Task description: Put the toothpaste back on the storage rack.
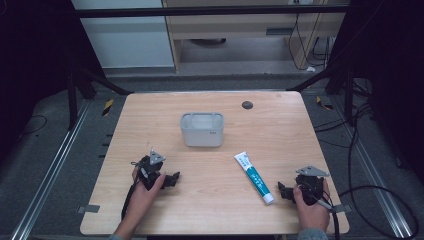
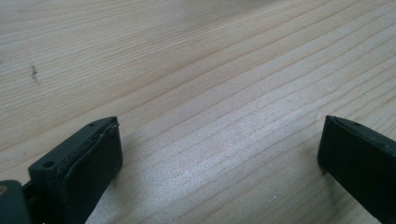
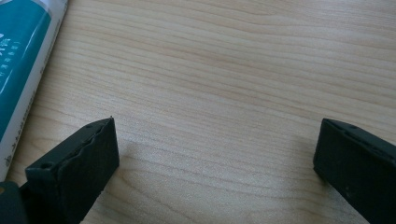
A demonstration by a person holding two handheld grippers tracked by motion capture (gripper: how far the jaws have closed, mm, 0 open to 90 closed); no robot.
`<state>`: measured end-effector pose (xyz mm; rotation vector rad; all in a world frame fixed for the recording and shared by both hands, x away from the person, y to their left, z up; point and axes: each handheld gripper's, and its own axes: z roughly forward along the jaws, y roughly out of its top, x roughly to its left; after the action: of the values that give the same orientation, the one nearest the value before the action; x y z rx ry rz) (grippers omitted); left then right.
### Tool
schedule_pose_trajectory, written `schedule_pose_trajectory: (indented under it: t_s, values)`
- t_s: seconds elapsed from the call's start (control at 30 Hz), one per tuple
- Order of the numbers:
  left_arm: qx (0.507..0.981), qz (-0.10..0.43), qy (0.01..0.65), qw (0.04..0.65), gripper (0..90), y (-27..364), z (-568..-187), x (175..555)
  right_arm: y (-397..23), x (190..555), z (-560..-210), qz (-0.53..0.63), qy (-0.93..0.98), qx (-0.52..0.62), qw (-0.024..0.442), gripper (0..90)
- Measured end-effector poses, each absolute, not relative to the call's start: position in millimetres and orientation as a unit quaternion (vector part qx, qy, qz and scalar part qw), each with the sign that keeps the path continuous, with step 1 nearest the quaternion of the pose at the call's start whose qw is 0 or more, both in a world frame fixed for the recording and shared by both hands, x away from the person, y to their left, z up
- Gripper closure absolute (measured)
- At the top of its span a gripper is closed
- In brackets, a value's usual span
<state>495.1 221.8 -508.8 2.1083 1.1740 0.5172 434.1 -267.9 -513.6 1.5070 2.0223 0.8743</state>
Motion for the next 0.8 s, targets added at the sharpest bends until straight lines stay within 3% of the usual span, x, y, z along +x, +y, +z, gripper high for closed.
schedule_pose_trajectory:
  t_s: [0.8]
  values:
    - [0.806, 0.198, 0.449, 0.331, 0.0, 221.7, -508.9, 495.0, -261.3, 433.4, -511.8, 0.31, 0.733, 0.558, 0.233, 2.8]
